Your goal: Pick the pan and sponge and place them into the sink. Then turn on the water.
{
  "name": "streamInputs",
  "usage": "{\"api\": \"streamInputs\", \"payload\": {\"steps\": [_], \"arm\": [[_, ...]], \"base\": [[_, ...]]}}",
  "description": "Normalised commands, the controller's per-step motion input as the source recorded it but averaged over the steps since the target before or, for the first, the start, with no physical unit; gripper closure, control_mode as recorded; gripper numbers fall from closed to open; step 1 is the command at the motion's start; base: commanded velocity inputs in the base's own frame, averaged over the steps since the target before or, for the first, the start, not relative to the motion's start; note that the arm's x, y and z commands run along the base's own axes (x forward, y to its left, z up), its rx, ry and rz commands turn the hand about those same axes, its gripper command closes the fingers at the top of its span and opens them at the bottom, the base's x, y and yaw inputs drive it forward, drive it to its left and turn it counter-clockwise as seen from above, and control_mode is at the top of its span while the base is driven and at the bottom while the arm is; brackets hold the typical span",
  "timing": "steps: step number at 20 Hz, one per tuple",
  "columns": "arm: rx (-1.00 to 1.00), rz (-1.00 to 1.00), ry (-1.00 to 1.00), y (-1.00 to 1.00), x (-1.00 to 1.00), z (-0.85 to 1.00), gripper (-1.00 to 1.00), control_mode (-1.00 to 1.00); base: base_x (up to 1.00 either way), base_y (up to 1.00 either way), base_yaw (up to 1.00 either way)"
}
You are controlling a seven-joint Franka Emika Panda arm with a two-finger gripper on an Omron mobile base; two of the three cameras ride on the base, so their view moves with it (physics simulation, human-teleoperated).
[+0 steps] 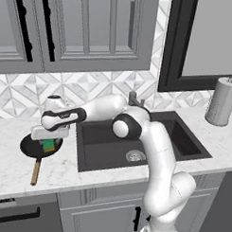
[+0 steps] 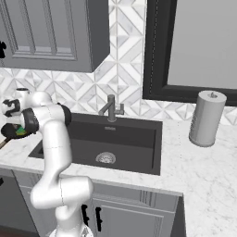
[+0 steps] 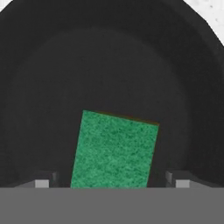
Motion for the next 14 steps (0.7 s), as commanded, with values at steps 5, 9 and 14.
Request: {"api": "streamInputs", "payload": {"steps": [5, 9, 14], "arm": [[0.0, 0.0, -0.03, -0.09, -0.22, 0.25, -1.0, -1.0], [0.0, -0.08, -0.09, -0.25, -0.97, 0.16, -1.0, -1.0], [0.0, -0.16, 0.0, -0.03, -0.96, 0.0, -1.0, -1.0]], "base": [[0.0, 0.0, 0.0], [0.0, 0.0, 0.0], [0.0, 0.0, 0.0]]}}
